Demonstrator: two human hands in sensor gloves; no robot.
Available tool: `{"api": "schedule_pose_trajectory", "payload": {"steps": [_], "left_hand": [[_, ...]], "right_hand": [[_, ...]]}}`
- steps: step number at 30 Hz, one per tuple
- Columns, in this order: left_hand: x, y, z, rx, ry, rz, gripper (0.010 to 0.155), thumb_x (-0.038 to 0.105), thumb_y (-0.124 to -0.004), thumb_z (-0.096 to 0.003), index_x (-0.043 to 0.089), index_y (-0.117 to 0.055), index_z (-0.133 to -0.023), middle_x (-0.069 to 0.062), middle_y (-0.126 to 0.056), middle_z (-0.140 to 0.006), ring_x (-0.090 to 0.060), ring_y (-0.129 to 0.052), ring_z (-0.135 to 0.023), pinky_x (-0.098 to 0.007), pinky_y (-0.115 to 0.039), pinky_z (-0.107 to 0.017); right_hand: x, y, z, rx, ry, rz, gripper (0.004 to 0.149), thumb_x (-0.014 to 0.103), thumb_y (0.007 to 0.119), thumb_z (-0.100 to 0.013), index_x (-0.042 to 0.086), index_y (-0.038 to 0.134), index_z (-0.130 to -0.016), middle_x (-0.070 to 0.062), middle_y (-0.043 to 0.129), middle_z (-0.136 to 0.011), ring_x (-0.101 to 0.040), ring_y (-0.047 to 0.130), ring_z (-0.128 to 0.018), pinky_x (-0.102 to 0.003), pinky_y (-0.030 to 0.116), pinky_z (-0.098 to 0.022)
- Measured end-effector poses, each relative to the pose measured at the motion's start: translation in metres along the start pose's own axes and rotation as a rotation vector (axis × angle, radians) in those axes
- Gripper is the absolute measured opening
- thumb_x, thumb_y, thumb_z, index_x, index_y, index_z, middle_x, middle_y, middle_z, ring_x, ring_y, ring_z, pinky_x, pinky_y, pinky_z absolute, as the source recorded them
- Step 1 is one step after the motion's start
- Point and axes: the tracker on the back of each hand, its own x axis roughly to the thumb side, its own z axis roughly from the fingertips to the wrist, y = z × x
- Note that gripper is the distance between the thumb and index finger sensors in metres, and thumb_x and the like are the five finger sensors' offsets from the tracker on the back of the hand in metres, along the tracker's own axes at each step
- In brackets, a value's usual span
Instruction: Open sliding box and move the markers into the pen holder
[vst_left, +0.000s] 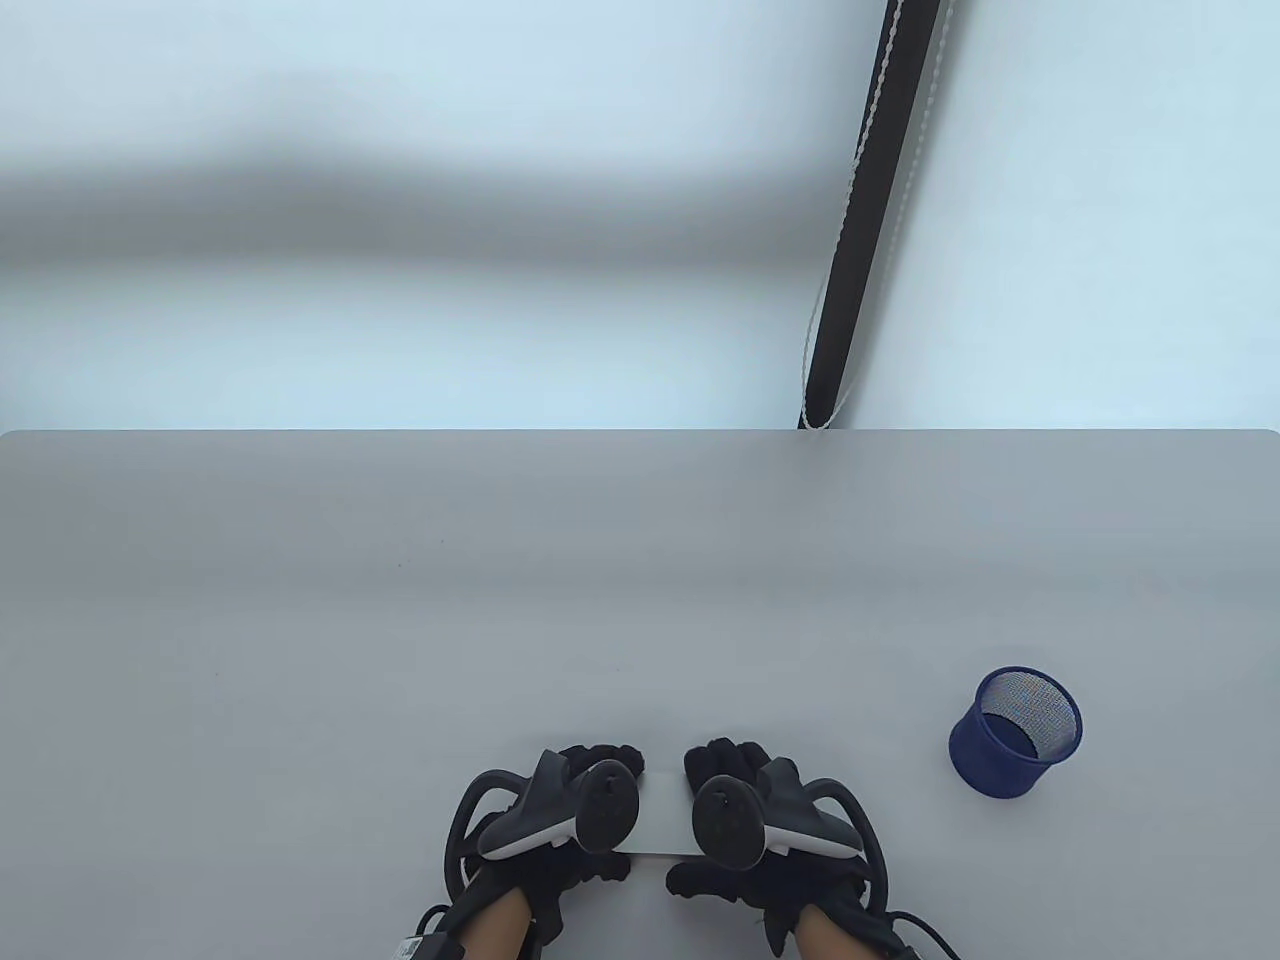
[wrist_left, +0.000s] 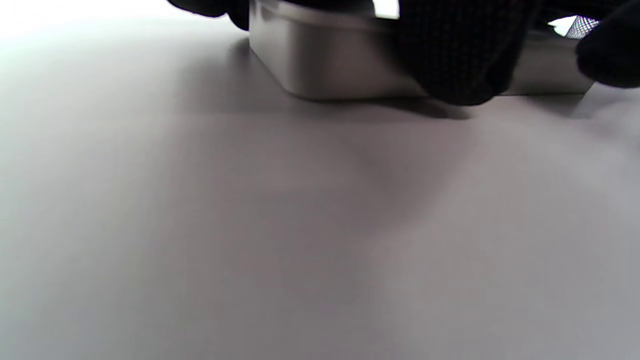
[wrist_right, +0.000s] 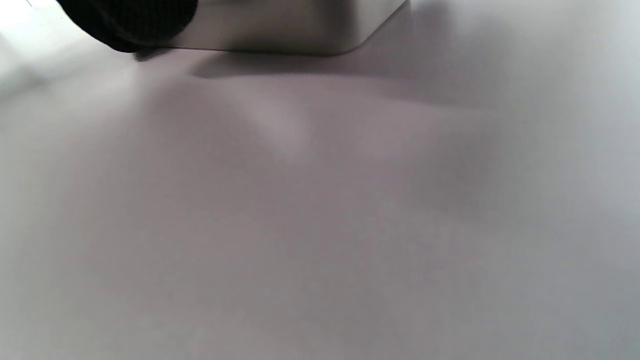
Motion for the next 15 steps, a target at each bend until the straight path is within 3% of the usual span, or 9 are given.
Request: {"api": "schedule_pose_trajectory", "payload": {"steps": [5, 6, 13, 15], "left_hand": [[0.0000, -0.0003, -0.0002, -0.003, 0.000, 0.004, 0.071, 0.062, -0.067, -0.0482, 0.037, -0.035, -0.107, 0.014, -0.043, -0.116, -0.019, -0.054, -0.111, -0.041, -0.056, -0.084], [0.0000, -0.0004, -0.0002, -0.007, -0.001, 0.005, 0.072, 0.062, -0.067, -0.0483, 0.037, -0.034, -0.107, 0.013, -0.043, -0.116, -0.019, -0.054, -0.110, -0.041, -0.055, -0.084], [0.0013, 0.0016, 0.0001, -0.004, 0.007, -0.046, 0.074, 0.065, -0.066, -0.0468, 0.037, -0.034, -0.107, 0.012, -0.045, -0.115, -0.018, -0.056, -0.110, -0.040, -0.057, -0.083], [0.0027, 0.0022, 0.0003, 0.005, 0.010, -0.081, 0.074, 0.066, -0.066, -0.0462, 0.037, -0.035, -0.107, 0.012, -0.046, -0.115, -0.018, -0.058, -0.109, -0.040, -0.058, -0.083]], "right_hand": [[-0.0003, 0.0015, -0.0022, -0.056, 0.029, 0.038, 0.072, 0.054, 0.055, -0.065, 0.008, 0.019, -0.108, -0.016, 0.023, -0.114, -0.043, 0.028, -0.108, -0.069, 0.027, -0.075], [0.0000, 0.0018, -0.0025, -0.063, 0.032, 0.046, 0.071, 0.050, 0.059, -0.065, 0.009, 0.020, -0.108, -0.018, 0.025, -0.113, -0.042, 0.030, -0.108, -0.068, 0.028, -0.076], [-0.0016, 0.0024, -0.0043, -0.085, 0.035, 0.059, 0.070, 0.051, 0.061, -0.063, 0.012, 0.023, -0.107, -0.015, 0.030, -0.112, -0.043, 0.036, -0.105, -0.067, 0.030, -0.076], [-0.0023, 0.0023, -0.0044, -0.087, 0.034, 0.064, 0.070, 0.056, 0.057, -0.063, 0.013, 0.023, -0.107, -0.014, 0.030, -0.112, -0.042, 0.036, -0.105, -0.067, 0.030, -0.076]]}}
